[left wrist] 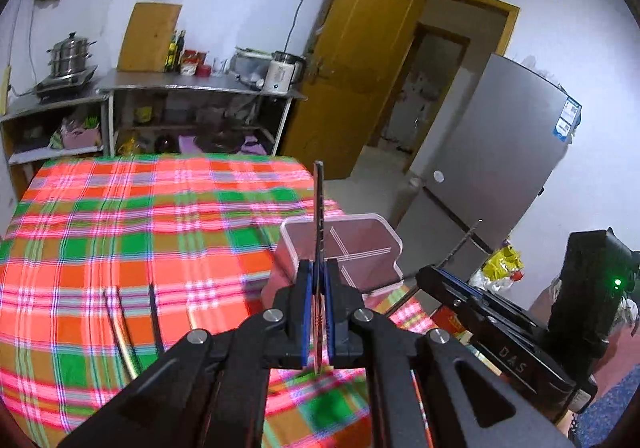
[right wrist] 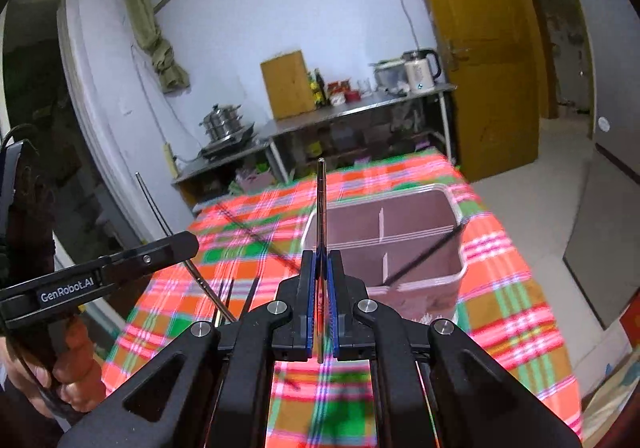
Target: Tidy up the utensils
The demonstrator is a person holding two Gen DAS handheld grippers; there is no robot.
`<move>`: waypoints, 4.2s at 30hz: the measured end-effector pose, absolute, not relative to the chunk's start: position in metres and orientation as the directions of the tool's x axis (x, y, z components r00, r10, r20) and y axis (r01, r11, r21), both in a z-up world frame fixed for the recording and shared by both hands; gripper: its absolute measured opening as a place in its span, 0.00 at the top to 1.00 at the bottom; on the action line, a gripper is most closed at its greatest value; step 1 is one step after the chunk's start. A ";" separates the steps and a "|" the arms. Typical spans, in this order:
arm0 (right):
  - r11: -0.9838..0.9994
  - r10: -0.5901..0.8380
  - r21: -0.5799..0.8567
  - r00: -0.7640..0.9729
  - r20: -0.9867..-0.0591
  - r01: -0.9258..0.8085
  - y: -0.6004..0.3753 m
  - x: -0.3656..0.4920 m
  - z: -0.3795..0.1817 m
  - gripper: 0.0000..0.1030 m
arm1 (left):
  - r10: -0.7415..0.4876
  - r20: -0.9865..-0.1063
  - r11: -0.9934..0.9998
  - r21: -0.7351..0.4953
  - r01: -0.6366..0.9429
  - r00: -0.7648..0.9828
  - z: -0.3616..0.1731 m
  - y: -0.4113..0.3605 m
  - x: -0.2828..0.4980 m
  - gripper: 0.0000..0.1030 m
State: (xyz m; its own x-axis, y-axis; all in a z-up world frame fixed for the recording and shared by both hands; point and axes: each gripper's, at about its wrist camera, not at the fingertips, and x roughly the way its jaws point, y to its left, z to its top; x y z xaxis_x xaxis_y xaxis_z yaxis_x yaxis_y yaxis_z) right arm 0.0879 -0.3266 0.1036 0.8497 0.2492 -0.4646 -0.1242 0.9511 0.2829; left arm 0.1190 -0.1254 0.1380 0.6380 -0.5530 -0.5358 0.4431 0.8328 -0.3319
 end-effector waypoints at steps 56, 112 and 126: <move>0.990 0.121 0.122 0.885 -0.450 -0.073 -0.329 0.121 0.124 0.90 | -0.540 -0.474 0.841 -0.272 0.467 0.696 0.134 -0.131 0.128 0.73; 0.916 0.397 0.240 0.628 -0.669 -0.323 -0.203 0.119 -0.017 0.90 | -0.206 -0.744 0.965 -0.260 0.008 0.636 -0.053 0.014 0.150 0.68; 0.911 0.401 0.231 0.602 -0.690 -0.342 -0.184 0.136 -0.024 0.90 | -0.150 -0.762 0.981 -0.193 0.001 0.629 -0.052 0.017 0.146 0.81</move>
State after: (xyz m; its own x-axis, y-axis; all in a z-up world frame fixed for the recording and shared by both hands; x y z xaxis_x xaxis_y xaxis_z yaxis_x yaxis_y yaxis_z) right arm 0.1359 -0.1842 -0.0242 0.6021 0.4014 -0.6902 -0.3419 0.9108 0.2315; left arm 0.1457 0.0174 -0.0524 0.6295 -0.1504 -0.7623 0.0007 0.9812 -0.1930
